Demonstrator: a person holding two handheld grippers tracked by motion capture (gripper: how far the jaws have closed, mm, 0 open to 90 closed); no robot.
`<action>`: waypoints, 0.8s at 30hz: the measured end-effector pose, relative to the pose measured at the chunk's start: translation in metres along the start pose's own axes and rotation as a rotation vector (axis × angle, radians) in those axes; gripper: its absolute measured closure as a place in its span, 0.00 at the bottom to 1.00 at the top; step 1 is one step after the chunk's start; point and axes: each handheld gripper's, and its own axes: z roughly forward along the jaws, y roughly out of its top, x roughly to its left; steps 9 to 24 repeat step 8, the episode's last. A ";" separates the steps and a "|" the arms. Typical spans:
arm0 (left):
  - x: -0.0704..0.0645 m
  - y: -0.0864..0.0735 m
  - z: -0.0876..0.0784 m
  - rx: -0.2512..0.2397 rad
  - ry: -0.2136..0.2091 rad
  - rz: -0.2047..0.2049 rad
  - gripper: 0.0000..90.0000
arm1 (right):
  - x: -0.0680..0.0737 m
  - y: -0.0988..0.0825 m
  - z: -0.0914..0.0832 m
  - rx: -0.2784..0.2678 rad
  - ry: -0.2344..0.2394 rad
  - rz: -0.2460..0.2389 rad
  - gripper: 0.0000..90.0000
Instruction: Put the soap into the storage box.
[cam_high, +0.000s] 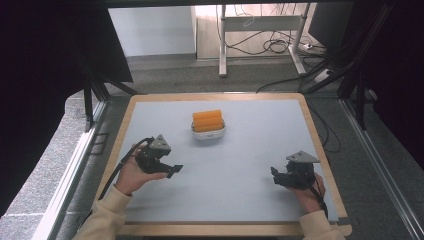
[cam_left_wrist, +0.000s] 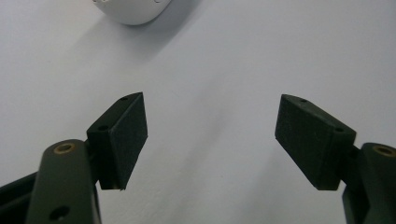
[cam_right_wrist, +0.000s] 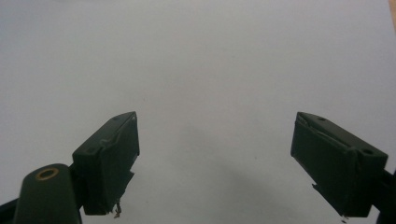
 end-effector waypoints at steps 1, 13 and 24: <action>0.001 0.000 -0.001 -0.004 0.007 0.002 0.28 | 0.000 0.000 0.000 -0.006 0.000 0.000 0.17; 0.008 -0.001 -0.005 -0.023 0.012 -0.024 0.28 | -0.002 0.003 -0.003 -0.060 0.004 0.027 0.17; 0.008 -0.001 -0.005 -0.023 0.012 -0.024 0.28 | -0.002 0.003 -0.003 -0.060 0.004 0.027 0.17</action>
